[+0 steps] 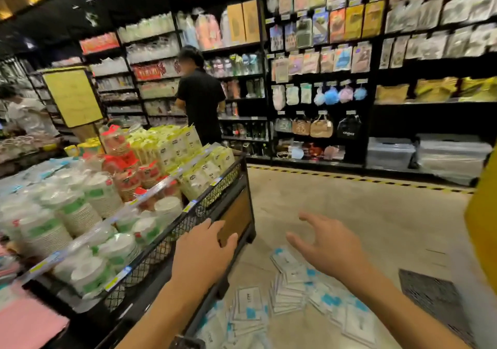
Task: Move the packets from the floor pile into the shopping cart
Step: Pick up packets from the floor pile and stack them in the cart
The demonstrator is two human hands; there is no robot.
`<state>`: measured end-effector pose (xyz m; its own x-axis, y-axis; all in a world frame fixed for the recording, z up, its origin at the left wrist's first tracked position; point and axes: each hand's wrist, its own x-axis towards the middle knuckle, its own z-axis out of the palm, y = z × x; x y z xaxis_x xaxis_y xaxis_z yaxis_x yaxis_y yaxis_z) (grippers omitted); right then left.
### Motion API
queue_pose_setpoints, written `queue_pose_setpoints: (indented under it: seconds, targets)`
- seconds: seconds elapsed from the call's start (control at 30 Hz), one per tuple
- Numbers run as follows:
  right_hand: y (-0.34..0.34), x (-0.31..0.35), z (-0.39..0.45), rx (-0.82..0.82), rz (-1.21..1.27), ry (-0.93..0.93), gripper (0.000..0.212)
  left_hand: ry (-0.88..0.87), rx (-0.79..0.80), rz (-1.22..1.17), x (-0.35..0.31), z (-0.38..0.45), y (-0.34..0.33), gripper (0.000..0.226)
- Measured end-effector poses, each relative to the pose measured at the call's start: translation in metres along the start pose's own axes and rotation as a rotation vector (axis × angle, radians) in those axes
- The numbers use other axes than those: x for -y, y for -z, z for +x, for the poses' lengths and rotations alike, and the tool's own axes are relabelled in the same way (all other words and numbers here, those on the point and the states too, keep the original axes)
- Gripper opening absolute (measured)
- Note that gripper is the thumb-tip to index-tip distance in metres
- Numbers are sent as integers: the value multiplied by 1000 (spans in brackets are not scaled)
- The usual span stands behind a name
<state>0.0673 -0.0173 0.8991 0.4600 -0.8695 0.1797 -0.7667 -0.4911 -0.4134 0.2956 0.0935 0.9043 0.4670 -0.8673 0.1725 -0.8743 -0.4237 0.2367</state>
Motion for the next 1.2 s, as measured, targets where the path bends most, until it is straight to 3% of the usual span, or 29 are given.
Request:
queue_pose_setpoints:
  seconds: [0.3,0.53,0.97,1.2]
  targets:
    - [45,-143,35,-59,-109,-110,67,-129,17,46,-147,63,-58,56]
    - [60,-234,54,-64,-163,-208,66,-215,59,54,-224,110,-117,56]
    - [1,-363,142,18,-241,-535,66,-421,257,31,-297,260,-285,58]
    - [-52,-417,215,67,-276,-668,66,-449,363,-8,-299,352,-383,54]
